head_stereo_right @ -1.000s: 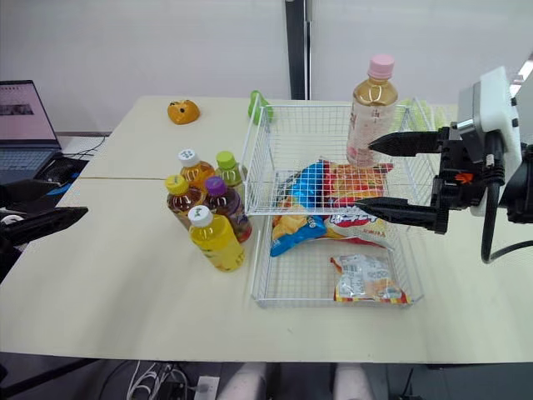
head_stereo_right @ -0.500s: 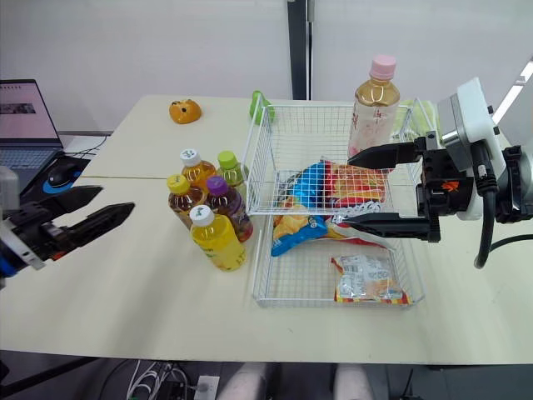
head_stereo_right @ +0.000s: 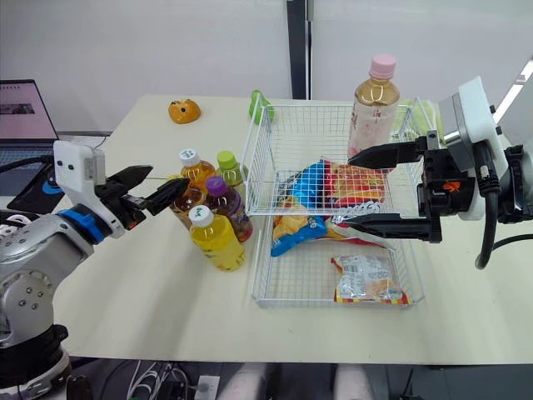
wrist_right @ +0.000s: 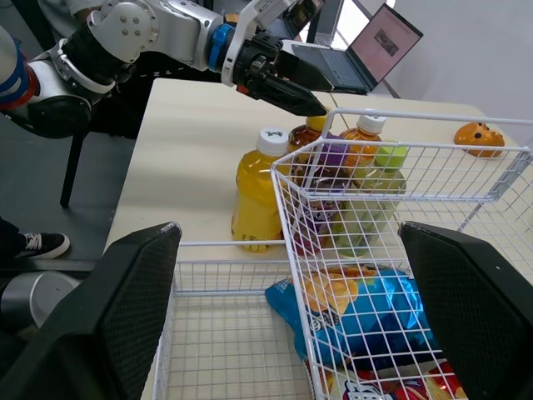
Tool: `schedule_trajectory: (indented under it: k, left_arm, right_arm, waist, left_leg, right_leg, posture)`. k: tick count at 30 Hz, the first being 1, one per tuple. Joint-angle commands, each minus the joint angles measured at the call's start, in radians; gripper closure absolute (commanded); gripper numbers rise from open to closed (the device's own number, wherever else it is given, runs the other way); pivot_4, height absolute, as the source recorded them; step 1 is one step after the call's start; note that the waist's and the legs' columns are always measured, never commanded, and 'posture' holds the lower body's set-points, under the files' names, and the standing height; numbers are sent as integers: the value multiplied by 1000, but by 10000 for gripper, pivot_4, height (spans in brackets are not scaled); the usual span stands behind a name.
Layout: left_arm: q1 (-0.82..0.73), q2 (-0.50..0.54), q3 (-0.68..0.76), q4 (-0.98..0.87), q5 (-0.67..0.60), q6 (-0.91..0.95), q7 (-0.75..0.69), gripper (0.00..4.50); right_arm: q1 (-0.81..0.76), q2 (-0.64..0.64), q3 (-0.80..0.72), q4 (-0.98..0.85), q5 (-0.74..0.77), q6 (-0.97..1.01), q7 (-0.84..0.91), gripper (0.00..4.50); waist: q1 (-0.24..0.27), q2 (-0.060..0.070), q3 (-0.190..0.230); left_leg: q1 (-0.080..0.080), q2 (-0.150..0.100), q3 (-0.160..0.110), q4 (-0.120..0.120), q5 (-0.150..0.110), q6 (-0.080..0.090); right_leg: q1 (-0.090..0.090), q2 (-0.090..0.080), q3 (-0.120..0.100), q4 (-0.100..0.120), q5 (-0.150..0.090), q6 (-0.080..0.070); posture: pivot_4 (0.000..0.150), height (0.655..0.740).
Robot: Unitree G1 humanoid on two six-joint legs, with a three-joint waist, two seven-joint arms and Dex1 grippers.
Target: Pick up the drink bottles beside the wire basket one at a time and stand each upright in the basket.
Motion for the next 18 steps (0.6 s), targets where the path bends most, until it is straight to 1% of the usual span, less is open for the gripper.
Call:
schedule_trajectory:
  k: [1, 14, 15, 17, 18]
  left_arm:
    - [-8, -16, -31, -3, 31, -50, 38, 157]
    - [-19, -80, -138, 54, 110, -165, 90, 157]
    - [-19, -80, -145, 57, 116, -175, 88, 3853]
    - [-18, -82, -153, 64, 123, -184, 89, 8070]
    - [-16, -79, -159, 66, 126, -187, 85, 12118]
  right_arm:
    - [-11, -10, -50, -22, 9, 2, -5, 0]
    - [-24, -1, -43, -23, 12, 18, -14, 0]
    - [-25, 0, -43, -24, 13, 20, -15, 0]
    - [-26, 1, -43, -24, 14, 22, -17, 0]
    - [-26, 0, -43, -25, 14, 22, -17, 0]
  waist:
    - [1, 0, 0]
    - [1, 0, 0]
    - [1, 0, 0]
    - [1, 0, 0]
    - [1, 0, 0]
  left_leg:
    - [0, 0, 0, 0, 0, 0]
    - [-1, 0, 0, 0, 0, 0]
    - [-1, 0, 0, 0, 0, 0]
    - [-1, 0, 0, 0, 0, 0]
    - [-1, 0, 0, 0, 0, 0]
  right_leg:
    - [0, 0, 0, 0, 0, 0]
    - [0, 0, 0, 0, 0, 0]
    - [0, 0, -1, 0, 0, 0]
    - [0, 0, -1, 0, 0, 0]
    - [0, 0, -1, 0, 0, 0]
  posture:
    - [1500, 7400]
    - [1500, 7400]
    - [1500, 7400]
    - [1500, 7400]
    - [1500, 7400]
